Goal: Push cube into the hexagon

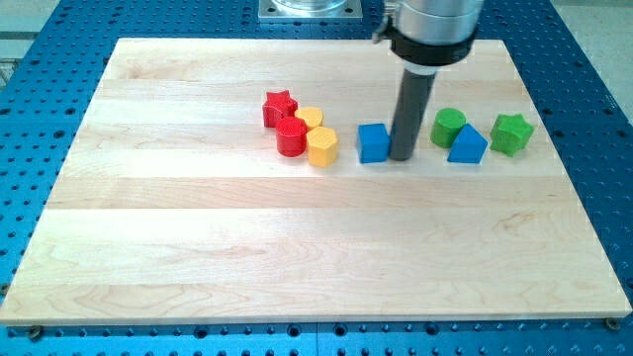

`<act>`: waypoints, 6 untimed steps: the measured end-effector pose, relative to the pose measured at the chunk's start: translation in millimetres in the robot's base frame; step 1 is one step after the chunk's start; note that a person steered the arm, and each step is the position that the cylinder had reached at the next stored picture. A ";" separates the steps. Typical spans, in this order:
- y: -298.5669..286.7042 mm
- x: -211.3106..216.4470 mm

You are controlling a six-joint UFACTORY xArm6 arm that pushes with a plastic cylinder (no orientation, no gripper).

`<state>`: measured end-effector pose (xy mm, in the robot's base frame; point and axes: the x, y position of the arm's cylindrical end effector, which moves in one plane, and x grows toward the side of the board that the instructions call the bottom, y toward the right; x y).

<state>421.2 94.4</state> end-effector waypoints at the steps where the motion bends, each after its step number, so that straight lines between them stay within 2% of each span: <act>1: 22.4 25.6; 2: -19.9 -17.0; 3: -21.6 -9.4; 4: 10.4 8.4; 6: -18.9 -5.9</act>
